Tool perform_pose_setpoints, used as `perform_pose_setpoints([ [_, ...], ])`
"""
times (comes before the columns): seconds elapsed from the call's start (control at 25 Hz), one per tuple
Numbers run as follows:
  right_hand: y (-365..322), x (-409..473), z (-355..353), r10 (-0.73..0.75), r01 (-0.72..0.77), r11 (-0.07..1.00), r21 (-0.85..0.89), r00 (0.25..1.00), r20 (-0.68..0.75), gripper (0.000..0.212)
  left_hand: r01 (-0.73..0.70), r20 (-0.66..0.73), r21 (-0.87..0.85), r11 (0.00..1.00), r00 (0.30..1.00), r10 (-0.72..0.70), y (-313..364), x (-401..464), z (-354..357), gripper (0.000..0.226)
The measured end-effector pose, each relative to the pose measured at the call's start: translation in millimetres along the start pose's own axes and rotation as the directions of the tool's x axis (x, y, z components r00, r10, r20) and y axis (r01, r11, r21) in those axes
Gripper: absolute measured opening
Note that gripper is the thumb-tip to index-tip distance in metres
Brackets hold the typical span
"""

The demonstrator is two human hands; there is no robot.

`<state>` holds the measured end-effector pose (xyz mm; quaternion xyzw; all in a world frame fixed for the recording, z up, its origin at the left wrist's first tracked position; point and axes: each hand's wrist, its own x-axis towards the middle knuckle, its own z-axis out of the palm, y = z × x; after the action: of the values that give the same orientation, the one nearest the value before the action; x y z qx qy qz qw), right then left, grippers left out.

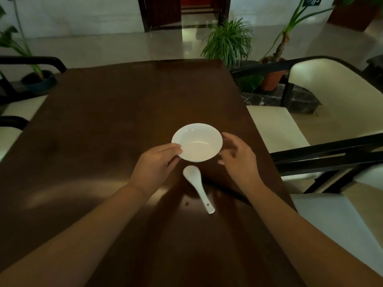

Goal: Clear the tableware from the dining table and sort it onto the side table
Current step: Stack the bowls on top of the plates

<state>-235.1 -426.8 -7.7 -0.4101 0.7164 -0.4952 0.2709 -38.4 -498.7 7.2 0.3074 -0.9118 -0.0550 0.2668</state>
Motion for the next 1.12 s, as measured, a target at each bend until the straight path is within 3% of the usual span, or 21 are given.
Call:
perform_pose_setpoints([
  [0.08, -29, -34, 9, 0.28, -0.31, 0.878, 0.364, 0.951, 0.134, 0.02, -0.013, 0.004, 0.0, 1.0, 1.0, 0.013, 7, -30, -32, 0.03],
  [0.16, -57, -72, 16, 0.346, -0.393, 0.797, 0.459, 0.919, 0.186, 0.015, -0.005, 0.02, -0.011, 1.0, 1.0, 0.005, 15, -62, -67, 0.032],
  [0.32, -92, -156, 34, 0.347, -0.392, 0.858, 0.33, 0.919, 0.19, 0.021, 0.08, 0.055, -0.031, 0.996, 0.995, -0.079, 30, -133, -130, 0.031],
  [0.44, -106, -216, 53, 0.422, -0.462, 0.847, 0.263, 0.885, 0.197, 0.021, 0.231, 0.11, -0.184, 0.955, 0.971, -0.213, 44, -190, -164, 0.033],
  [0.56, -107, -266, 67, 0.468, -0.515, 0.81, 0.28, 0.856, 0.22, 0.015, 0.506, 0.193, -0.389, 0.77, 0.862, -0.469, 58, -239, -183, 0.048],
  [0.64, -105, -291, 74, 0.479, -0.525, 0.813, 0.253, 0.849, 0.224, 0.014, 0.684, 0.274, -0.501, 0.53, 0.707, -0.652, 65, -258, -189, 0.048],
  [0.72, -102, -308, 77, 0.476, -0.512, 0.841, 0.176, 0.854, 0.21, 0.014, 0.779, 0.397, -0.557, 0.287, 0.554, -0.732, 68, -268, -189, 0.045],
  [0.76, -100, -315, 78, 0.462, -0.494, 0.856, 0.148, 0.862, 0.208, 0.015, 0.794, 0.425, -0.555, 0.248, 0.527, -0.736, 70, -274, -189, 0.041],
  [0.92, -92, -340, 80, 0.424, -0.451, 0.889, 0.082, 0.877, 0.227, 0.017, 0.789, 0.407, -0.541, 0.291, 0.548, -0.731, 75, -300, -190, 0.036],
  [1.12, -80, -364, 88, 0.433, -0.429, 0.901, -0.07, 0.872, 0.228, 0.022, 0.84, 0.392, -0.433, 0.328, 0.503, -0.77, 76, -326, -180, 0.039],
])
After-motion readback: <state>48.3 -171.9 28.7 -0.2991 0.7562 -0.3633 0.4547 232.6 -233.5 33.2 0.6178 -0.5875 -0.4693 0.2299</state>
